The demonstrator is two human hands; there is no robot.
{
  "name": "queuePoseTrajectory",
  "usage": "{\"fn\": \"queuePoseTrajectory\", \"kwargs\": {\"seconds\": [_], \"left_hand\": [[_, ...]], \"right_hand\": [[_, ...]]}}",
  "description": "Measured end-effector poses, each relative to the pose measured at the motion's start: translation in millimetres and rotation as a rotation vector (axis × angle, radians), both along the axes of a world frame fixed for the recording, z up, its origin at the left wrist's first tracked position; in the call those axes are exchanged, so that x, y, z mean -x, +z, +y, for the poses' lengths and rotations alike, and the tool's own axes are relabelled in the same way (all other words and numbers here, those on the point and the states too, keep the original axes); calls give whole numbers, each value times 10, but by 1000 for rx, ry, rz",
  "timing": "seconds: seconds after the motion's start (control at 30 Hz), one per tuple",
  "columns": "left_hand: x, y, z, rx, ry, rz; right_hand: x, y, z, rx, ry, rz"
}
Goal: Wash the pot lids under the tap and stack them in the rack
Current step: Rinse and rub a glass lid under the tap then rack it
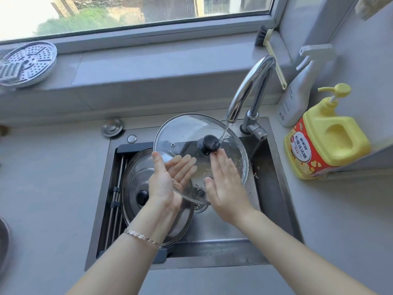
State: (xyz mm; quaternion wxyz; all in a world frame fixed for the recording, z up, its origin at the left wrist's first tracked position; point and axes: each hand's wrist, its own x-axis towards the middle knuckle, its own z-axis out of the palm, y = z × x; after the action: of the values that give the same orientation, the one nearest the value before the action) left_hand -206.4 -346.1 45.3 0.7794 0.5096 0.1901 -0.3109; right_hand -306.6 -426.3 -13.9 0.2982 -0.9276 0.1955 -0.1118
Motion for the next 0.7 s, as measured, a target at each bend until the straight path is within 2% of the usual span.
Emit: {"fn": "queuePoseTrajectory", "kwargs": {"seconds": [0.23,0.3,0.4,0.5,0.6,0.63,0.7], "left_hand": [[-52,84,-48,37,-2,-10],[-56,116,-21,21,-5,-12],[32,127,68,-75,-96,-7],[105,110,154,-148,-199,27],[67,92,247,-199,-274,50],[58,85,275,-214,-303,52],[70,74,294,-235,-349,51]], "right_hand": [[-136,118,-256,92,-39,-90],[-212,192,-332,46,-72,-71],[-373,250,-705,-129,-195,30],[-384,217,-814,-193,3,-4],[-160,39,-828,-142,266,46],[-78,-16,-874,-132,297,81],[8,-50,-945,-172,214,126]]}}
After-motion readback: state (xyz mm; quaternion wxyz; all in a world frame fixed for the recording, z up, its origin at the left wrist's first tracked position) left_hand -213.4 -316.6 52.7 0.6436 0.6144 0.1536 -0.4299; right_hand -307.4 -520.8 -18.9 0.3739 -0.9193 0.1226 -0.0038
